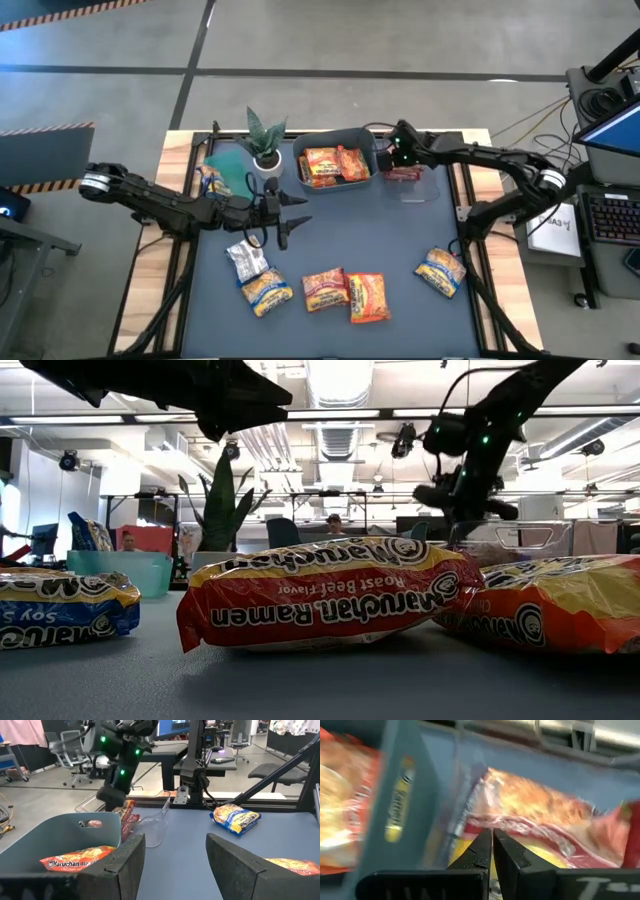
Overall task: Sort Maruchan noodles
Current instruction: Put the red noodle pack into the transparent bin, then put the blue noodle pack into the green bin
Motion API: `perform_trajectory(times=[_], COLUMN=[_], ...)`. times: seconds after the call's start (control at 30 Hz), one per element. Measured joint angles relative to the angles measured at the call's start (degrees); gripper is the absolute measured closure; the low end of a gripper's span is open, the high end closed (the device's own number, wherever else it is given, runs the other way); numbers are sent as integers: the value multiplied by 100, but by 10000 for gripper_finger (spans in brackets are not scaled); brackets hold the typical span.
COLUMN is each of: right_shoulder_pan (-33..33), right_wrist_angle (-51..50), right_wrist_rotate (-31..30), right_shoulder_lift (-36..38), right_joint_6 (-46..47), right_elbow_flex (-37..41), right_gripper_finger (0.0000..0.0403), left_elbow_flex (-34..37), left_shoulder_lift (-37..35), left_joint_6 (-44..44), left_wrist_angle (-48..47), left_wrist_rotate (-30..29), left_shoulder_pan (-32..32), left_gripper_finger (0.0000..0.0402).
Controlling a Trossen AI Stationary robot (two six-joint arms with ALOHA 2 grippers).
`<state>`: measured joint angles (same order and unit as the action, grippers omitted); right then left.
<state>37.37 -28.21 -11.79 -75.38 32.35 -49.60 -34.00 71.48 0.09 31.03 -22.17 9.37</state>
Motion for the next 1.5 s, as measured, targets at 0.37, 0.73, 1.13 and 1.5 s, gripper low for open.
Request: perform_trajectory(times=[0.37,0.73,1.13,1.5], right_shoulder_pan=[-844,-3575,-4528,-4525], right_wrist_angle=[-79,542,667,1095], right_wrist_rotate=[-40,-1869,-2937,-3029], right_shoulder_lift=[1178,1530,1341,1343], right_joint_6=[-44,-326,-396,-1009], right_elbow_flex=[28,216,262,262], right_gripper_finger=[394,394,394,394], left_elbow_flex=[0,-1918,-2879,-2014], left_shoulder_lift=[1,435,1846,1225], left_joint_6=[-319,-3059,-3665,-4054], left_wrist_angle=[-280,-6026,-9078,-9142], left_wrist_rotate=[-6,-350,1127,990], left_shoulder_pan=[0,341,1861,2110], left_gripper_finger=[208,208,208,208])
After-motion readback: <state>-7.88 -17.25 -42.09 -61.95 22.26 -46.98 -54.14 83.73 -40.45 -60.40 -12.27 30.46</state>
